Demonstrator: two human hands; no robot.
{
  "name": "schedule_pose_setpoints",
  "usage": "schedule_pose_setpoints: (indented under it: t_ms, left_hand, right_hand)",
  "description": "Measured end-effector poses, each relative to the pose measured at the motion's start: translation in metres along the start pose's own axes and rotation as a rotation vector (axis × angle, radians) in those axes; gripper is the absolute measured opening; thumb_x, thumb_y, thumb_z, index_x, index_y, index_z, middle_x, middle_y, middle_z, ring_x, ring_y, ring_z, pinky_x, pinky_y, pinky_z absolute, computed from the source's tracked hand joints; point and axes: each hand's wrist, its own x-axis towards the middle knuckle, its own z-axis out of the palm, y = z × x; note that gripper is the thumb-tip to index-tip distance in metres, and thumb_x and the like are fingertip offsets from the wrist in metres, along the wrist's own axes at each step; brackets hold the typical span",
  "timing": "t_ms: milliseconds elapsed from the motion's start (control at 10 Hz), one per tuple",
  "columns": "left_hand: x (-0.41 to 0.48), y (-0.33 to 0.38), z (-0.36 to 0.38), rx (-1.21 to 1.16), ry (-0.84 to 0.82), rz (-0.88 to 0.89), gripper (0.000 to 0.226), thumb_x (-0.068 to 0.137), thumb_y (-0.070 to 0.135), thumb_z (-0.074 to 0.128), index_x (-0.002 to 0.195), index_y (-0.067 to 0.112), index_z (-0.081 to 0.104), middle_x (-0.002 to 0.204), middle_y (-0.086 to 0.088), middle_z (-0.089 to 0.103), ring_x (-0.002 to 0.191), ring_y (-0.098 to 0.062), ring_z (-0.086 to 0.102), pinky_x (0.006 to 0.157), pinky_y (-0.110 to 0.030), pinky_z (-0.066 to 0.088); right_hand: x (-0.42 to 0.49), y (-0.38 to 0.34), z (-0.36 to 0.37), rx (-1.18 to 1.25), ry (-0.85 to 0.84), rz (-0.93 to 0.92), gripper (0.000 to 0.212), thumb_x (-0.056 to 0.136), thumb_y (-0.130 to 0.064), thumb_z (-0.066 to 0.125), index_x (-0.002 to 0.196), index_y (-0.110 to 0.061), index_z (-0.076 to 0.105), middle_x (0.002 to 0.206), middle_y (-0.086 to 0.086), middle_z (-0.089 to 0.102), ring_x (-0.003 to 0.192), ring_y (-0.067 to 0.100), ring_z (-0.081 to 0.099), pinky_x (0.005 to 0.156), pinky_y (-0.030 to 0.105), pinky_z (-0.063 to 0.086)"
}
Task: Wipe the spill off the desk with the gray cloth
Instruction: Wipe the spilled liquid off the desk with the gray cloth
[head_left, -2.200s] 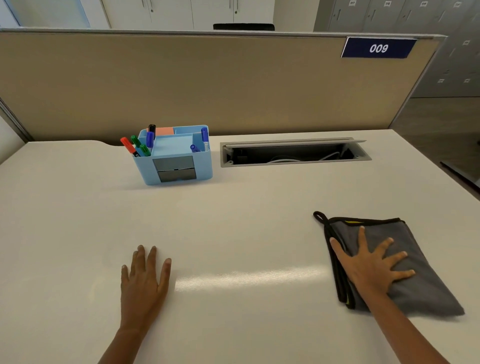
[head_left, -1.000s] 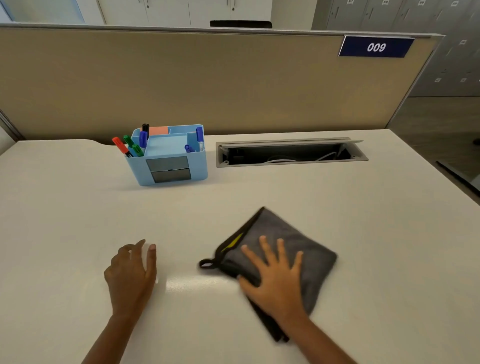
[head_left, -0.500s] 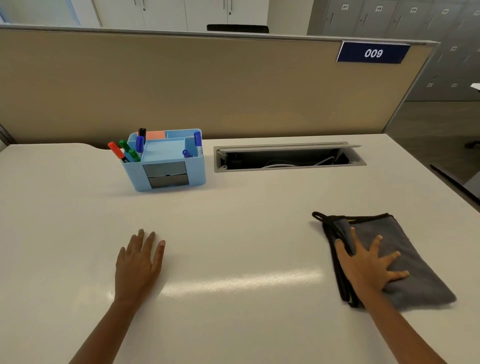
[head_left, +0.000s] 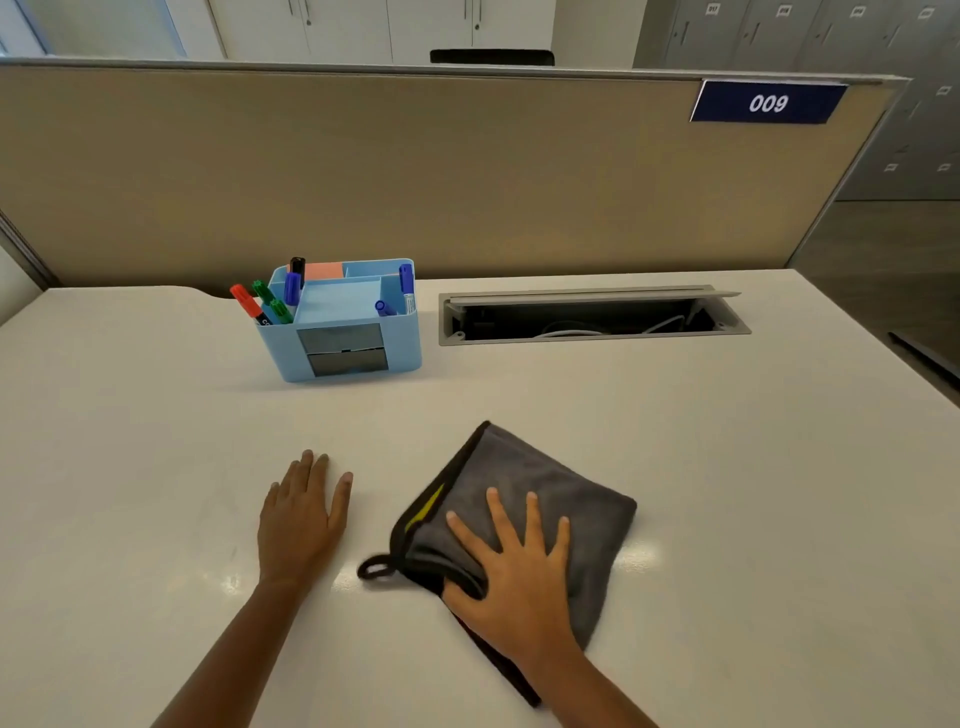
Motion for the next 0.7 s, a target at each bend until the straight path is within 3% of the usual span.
schedule_pose_setpoints:
  t_ms: [100, 200, 300, 400, 600, 700]
  left_hand:
    - [0.002, 0.000, -0.002, 0.038, 0.040, 0.010, 0.046, 0.094, 0.030, 0.042, 0.131, 0.003, 0.045, 0.145, -0.017, 0.041, 0.134, -0.032, 0.038, 0.111, -0.044, 0.030]
    - [0.006, 0.002, -0.005, 0.090, 0.059, 0.020, 0.062, 0.089, 0.046, 0.029, 0.125, 0.002, 0.051, 0.137, -0.020, 0.050, 0.126, -0.035, 0.046, 0.102, -0.047, 0.038]
    - [0.009, 0.003, -0.004, 0.120, 0.077, 0.050, 0.081, 0.077, 0.052, 0.012, 0.119, 0.000, 0.055, 0.127, -0.023, 0.056, 0.115, -0.040, 0.053, 0.091, -0.050, 0.043]
    - [0.011, 0.005, -0.002, 0.135, 0.065, 0.037, 0.076, 0.078, 0.049, 0.016, 0.115, -0.002, 0.058, 0.118, -0.025, 0.060, 0.105, -0.042, 0.057, 0.083, -0.052, 0.045]
    - [0.011, 0.006, 0.000, 0.135, 0.078, 0.020, 0.074, 0.079, 0.048, 0.016, 0.115, -0.001, 0.058, 0.118, -0.024, 0.059, 0.105, -0.042, 0.056, 0.085, -0.052, 0.044]
    - [0.010, 0.006, 0.001, 0.127, 0.091, 0.009, 0.074, 0.079, 0.048, 0.016, 0.116, -0.001, 0.058, 0.119, -0.024, 0.059, 0.106, -0.042, 0.056, 0.086, -0.052, 0.043]
  right_hand:
    - [-0.023, 0.041, -0.004, 0.010, 0.012, -0.020, 0.062, 0.056, -0.069, 0.043, 0.113, -0.051, 0.059, 0.125, -0.007, 0.063, 0.113, 0.034, 0.061, 0.081, 0.061, 0.048]
    - [-0.040, 0.097, -0.005, -0.008, 0.019, 0.124, 0.066, 0.052, -0.065, 0.045, 0.114, -0.046, 0.061, 0.130, 0.000, 0.060, 0.117, 0.037, 0.057, 0.084, 0.068, 0.043]
    - [-0.041, 0.161, -0.008, -0.023, -0.027, 0.449, 0.069, 0.068, -0.067, 0.053, 0.132, -0.055, 0.031, 0.154, -0.004, 0.025, 0.141, 0.035, 0.022, 0.105, 0.067, 0.023]
    - [-0.025, 0.207, -0.004, 0.024, 0.024, 0.646, 0.070, 0.076, -0.069, 0.044, 0.134, -0.059, 0.006, 0.158, 0.000, 0.008, 0.142, 0.038, 0.007, 0.110, 0.066, 0.013]
    - [0.058, 0.207, -0.005, 0.082, 0.039, 0.767, 0.067, 0.081, -0.070, 0.027, 0.141, -0.048, 0.007, 0.158, 0.008, 0.004, 0.140, 0.047, -0.001, 0.107, 0.070, 0.002]
    - [0.089, 0.180, -0.003, 0.074, 0.029, 0.672, 0.068, 0.081, -0.069, 0.029, 0.142, -0.047, 0.007, 0.158, 0.008, 0.005, 0.139, 0.049, 0.000, 0.107, 0.070, 0.003]
